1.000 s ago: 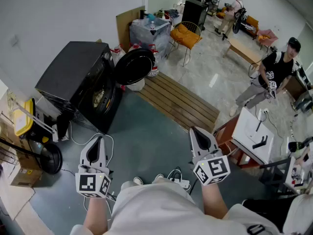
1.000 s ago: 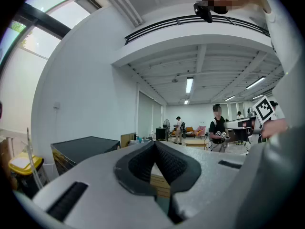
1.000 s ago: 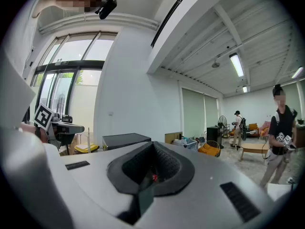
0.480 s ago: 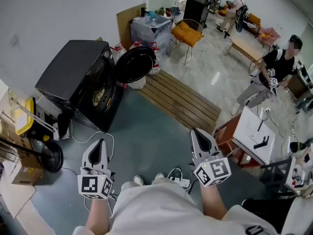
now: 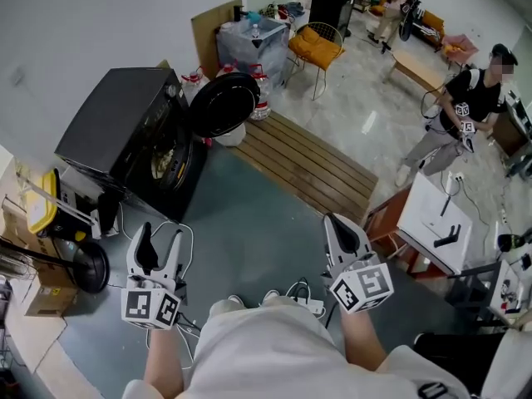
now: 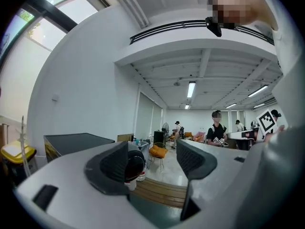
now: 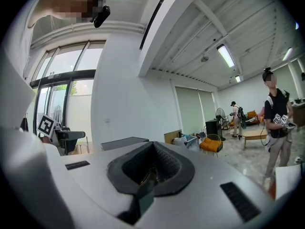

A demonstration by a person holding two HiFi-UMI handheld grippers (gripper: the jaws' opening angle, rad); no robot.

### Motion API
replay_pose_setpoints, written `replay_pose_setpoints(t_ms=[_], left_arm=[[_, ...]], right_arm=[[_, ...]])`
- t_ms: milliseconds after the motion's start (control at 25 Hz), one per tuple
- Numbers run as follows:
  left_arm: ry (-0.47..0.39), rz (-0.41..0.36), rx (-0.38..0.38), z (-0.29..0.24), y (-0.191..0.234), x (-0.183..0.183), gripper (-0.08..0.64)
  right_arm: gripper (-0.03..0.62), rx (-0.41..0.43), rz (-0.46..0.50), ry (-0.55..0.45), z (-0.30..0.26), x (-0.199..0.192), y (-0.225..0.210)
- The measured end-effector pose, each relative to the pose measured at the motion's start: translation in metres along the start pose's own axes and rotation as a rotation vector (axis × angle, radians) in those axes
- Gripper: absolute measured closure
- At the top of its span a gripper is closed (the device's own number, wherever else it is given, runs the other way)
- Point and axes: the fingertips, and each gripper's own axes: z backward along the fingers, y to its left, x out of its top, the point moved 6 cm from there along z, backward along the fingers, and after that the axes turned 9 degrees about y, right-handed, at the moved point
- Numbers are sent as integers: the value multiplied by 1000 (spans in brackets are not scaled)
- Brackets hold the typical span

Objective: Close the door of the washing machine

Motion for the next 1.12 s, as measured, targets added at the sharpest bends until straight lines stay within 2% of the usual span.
replay_pose_setpoints(t_ms=[160,240,360,520,640,840,1000,1120], left_arm=[[7,-24,14,-16,0,10,189],[18,-49,9,-23,-4,14,172],[50,-71,16,-31,-3,11,163],[96,-50,23,-52,9,-4,155],[115,-42,12,-83,26,-11,155],[121,0,-23,-160,72,-16,155],[124,-11,-58,-224,109,-4,155],[133,9,-91,-271,140,0,155]], right_arm=[[594,0,-17,18,1,-5,-18],[594,-5,-37,27,-3,-9,-29],[594,12,-57,26,-18,-9,-33],[594,37,-50,59,-41,-14,-30],[594,17,-54,93,-65,-18,-37],[594,-32,-44,136,-132,-7,-50],[594,-28,1,160,-207,17,-48],[594,-26,38,160,-270,39,-43]])
